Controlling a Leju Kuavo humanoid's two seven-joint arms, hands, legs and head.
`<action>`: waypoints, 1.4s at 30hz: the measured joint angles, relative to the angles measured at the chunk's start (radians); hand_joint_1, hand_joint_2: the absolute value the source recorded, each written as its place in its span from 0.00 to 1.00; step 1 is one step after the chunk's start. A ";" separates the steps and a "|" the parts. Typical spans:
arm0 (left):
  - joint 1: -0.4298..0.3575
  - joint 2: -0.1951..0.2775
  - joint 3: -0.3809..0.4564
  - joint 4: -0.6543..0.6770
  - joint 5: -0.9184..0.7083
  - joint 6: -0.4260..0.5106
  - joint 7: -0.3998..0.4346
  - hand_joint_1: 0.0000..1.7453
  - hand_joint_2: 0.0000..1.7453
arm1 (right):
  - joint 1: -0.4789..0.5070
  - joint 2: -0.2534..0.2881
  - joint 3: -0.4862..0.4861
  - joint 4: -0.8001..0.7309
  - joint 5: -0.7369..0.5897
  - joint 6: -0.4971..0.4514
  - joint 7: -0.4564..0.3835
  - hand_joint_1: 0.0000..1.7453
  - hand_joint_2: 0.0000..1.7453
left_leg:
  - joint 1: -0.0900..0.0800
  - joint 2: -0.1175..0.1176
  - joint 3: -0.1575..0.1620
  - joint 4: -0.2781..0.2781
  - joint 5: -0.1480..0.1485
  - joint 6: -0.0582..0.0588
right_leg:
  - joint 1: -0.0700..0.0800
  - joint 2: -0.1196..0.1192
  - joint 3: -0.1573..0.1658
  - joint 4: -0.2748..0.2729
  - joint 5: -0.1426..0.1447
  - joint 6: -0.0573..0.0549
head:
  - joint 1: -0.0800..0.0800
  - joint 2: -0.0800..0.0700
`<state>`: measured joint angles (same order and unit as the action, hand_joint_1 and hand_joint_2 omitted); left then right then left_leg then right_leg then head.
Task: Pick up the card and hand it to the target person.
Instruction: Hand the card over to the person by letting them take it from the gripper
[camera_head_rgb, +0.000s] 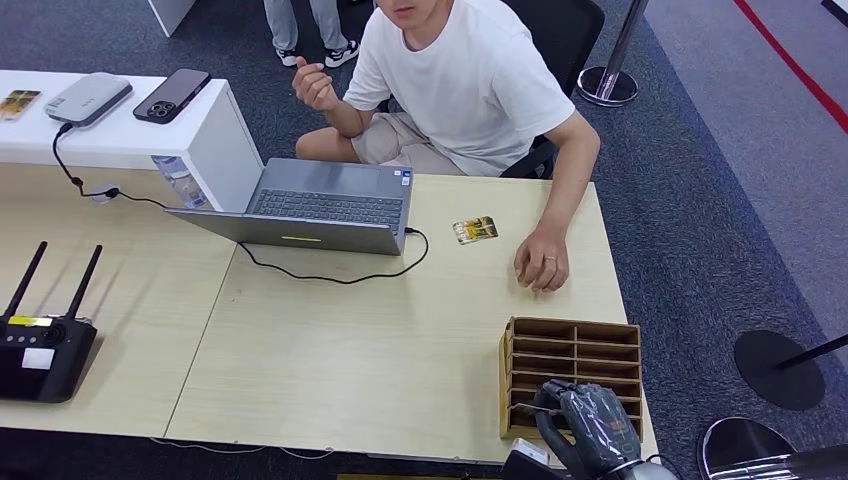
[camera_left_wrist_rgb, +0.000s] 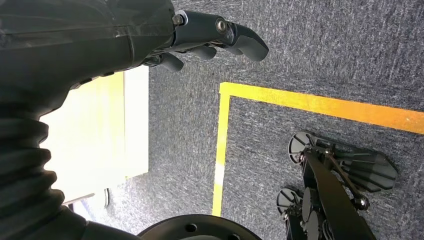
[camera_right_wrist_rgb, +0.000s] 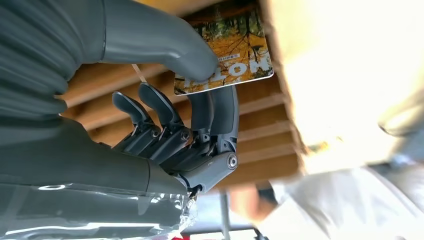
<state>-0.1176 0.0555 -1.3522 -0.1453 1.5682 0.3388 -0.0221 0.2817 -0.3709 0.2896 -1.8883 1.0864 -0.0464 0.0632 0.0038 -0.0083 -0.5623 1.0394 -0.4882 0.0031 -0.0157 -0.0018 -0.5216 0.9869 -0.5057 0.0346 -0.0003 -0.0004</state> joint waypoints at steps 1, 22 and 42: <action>0.000 0.000 0.000 0.000 0.000 0.000 -0.002 0.00 1.00 | -0.001 0.006 -0.002 -0.007 0.006 -0.028 -0.027 0.90 1.00 | 0.000 0.000 0.000 0.000 0.000 0.000 | 0.000 0.000 0.000 0.000 0.000 0.000 | 0.000 0.000; -0.001 -0.009 0.001 0.000 -0.003 0.003 -0.026 0.00 1.00 | -0.069 0.217 -0.070 -0.070 0.141 -0.591 -0.456 0.90 1.00 | 0.000 0.001 0.000 0.000 0.001 -0.001 | 0.000 0.000 0.000 0.000 0.000 0.000 | 0.000 0.000; -0.007 -0.010 -0.002 0.000 -0.024 0.013 -0.009 0.00 1.00 | -0.504 0.337 0.031 0.209 0.484 -0.639 -0.121 0.90 1.00 | 0.000 0.001 0.000 0.000 0.004 -0.001 | 0.000 0.001 0.000 0.001 0.003 0.000 | 0.000 0.000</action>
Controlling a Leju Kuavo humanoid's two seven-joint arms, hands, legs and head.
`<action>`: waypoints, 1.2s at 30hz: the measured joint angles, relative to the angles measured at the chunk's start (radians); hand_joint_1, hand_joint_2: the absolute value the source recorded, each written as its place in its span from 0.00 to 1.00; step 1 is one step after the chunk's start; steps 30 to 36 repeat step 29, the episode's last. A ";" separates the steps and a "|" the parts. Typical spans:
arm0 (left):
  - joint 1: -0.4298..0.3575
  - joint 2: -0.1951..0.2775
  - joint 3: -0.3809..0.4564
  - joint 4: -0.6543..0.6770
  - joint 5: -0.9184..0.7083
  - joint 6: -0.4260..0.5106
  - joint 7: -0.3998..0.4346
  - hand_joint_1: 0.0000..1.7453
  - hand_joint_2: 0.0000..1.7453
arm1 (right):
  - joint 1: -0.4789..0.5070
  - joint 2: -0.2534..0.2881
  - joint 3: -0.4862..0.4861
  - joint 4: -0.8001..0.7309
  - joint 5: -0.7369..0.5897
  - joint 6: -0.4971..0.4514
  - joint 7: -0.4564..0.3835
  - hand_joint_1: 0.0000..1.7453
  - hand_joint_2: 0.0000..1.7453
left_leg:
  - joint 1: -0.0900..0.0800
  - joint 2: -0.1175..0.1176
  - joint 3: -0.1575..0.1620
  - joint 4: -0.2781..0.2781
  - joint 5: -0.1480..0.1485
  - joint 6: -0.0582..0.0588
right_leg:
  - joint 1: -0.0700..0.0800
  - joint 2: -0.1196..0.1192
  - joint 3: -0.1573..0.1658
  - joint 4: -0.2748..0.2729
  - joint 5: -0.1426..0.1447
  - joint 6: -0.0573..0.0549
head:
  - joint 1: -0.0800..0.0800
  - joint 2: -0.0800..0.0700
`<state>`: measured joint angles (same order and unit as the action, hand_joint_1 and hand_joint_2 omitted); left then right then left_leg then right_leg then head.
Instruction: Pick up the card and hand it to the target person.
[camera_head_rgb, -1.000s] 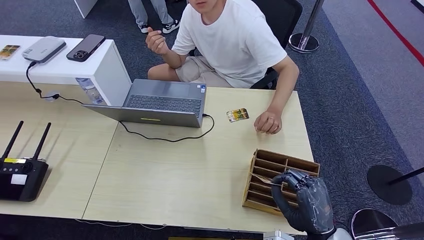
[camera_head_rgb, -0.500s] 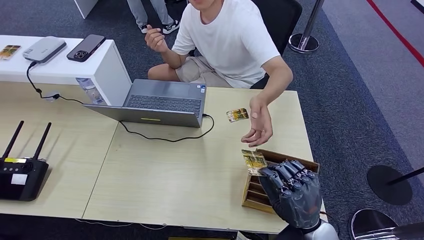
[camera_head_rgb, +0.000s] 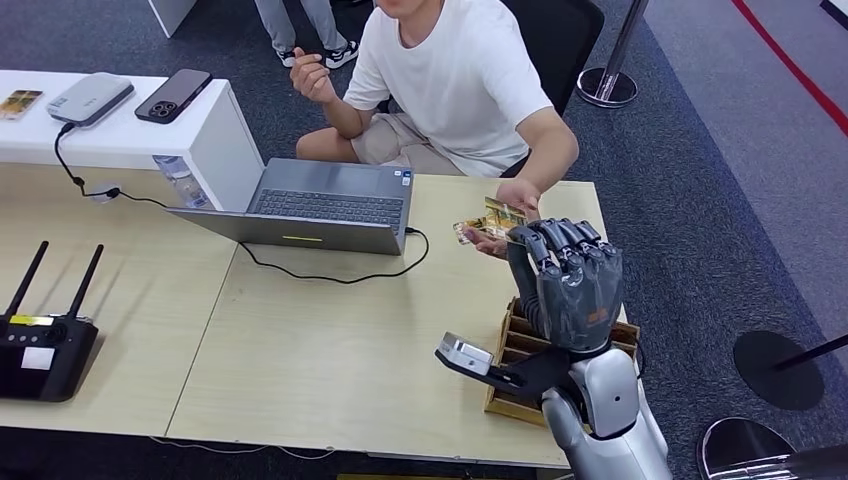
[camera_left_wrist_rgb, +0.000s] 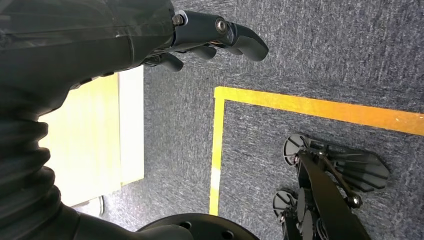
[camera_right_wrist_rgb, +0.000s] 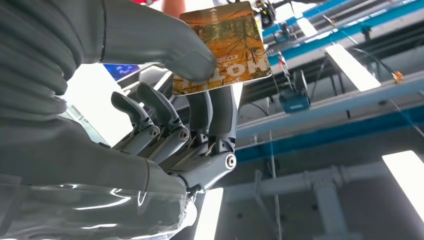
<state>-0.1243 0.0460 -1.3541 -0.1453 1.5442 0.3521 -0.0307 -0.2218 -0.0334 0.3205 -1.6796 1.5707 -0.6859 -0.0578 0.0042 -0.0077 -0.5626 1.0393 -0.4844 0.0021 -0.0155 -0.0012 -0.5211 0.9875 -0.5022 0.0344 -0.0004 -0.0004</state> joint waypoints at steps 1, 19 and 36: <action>0.000 0.000 0.000 0.000 0.000 0.000 -0.001 0.00 1.00 | -0.025 -0.021 0.030 0.023 0.001 0.000 0.050 0.90 1.00 | 0.000 0.000 0.000 0.000 0.000 0.000 | 0.000 0.000 0.000 0.000 0.000 0.000 | 0.000 0.000; -0.003 0.001 0.000 0.000 -0.014 0.000 -0.005 0.00 1.00 | -0.322 -0.146 0.587 0.326 -0.004 0.000 0.547 0.90 1.00 | 0.001 0.000 0.000 0.000 0.002 0.000 | 0.001 0.000 -0.001 0.000 0.001 -0.001 | 0.000 0.000; -0.003 0.002 -0.006 0.000 -0.027 -0.008 -0.015 0.00 0.00 | -0.245 -0.088 0.503 0.443 -0.002 -0.002 0.300 0.00 0.00 | 0.001 -0.001 -0.001 0.000 0.002 0.000 | 0.001 -0.001 -0.002 0.000 0.001 -0.001 | 0.000 0.000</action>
